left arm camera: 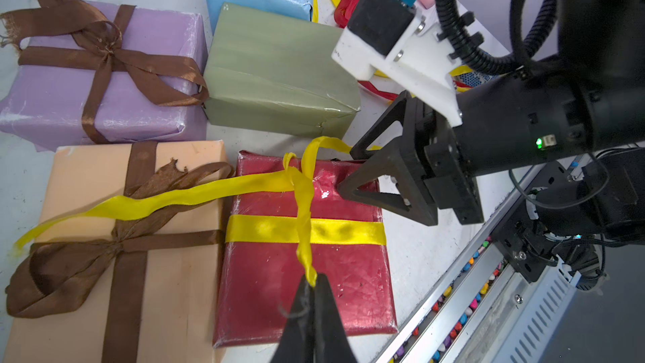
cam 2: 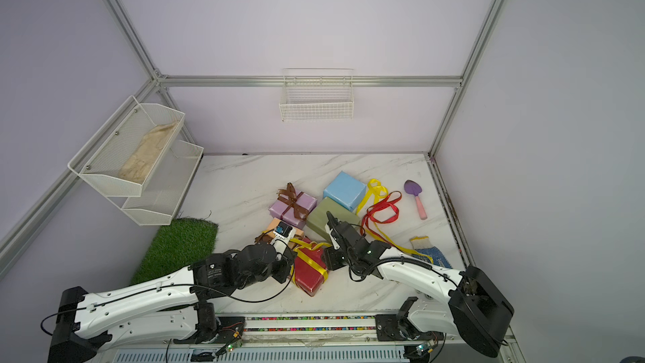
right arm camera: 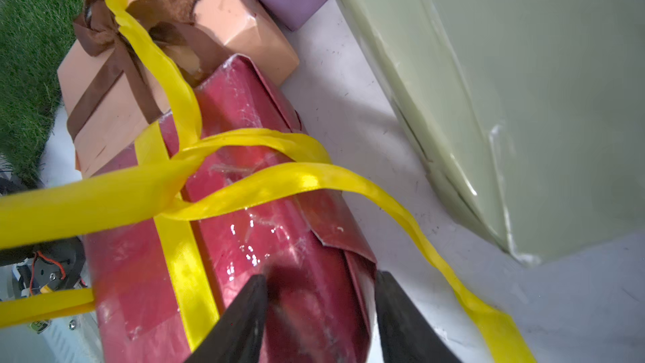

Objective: Untie the ribbon bows on the gift boxes
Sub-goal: Untie the ribbon from the gift box.

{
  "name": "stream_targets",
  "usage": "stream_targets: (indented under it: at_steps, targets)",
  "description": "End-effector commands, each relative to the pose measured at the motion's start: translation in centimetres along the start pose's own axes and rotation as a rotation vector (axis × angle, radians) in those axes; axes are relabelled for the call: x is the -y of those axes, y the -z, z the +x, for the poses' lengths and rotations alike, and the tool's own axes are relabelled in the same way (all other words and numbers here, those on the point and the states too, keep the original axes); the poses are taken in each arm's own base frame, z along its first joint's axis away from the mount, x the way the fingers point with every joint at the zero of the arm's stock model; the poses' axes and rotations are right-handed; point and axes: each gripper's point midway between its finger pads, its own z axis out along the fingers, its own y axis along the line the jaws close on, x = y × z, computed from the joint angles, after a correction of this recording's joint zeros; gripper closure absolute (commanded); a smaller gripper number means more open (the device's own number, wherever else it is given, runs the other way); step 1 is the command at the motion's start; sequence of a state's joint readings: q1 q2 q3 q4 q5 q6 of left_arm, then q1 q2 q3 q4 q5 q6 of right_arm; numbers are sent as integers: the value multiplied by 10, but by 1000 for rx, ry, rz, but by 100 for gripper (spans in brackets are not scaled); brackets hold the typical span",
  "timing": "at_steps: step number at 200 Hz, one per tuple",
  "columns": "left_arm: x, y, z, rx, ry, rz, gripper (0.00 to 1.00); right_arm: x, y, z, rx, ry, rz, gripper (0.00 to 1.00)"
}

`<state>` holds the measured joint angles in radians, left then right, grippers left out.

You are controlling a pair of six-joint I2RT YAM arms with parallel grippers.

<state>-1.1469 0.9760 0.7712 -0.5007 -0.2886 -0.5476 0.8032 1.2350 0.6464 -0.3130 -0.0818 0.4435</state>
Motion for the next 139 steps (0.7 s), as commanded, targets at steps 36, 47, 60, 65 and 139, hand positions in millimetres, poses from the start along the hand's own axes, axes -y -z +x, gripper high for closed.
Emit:
stream_targets:
  at_steps: [36, 47, 60, 65, 139]
  targets:
    - [-22, 6, 25, -1, 117, -41, 95, 7, 4, -2, -5, 8, 46, 49]
    - [-25, 7, 31, -22, 128, -51, 93, 6, 4, -3, -3, 11, 45, 49]
    - [-25, 6, 38, -59, 134, -52, 88, 5, 4, -4, 1, 12, 41, 49]
    - [-24, 7, 40, -78, 134, -51, 88, 5, 4, -4, -1, 12, 42, 49]
    - [-5, 7, 24, -136, 44, -24, 43, 5, -1, -1, -18, 20, 41, 49]
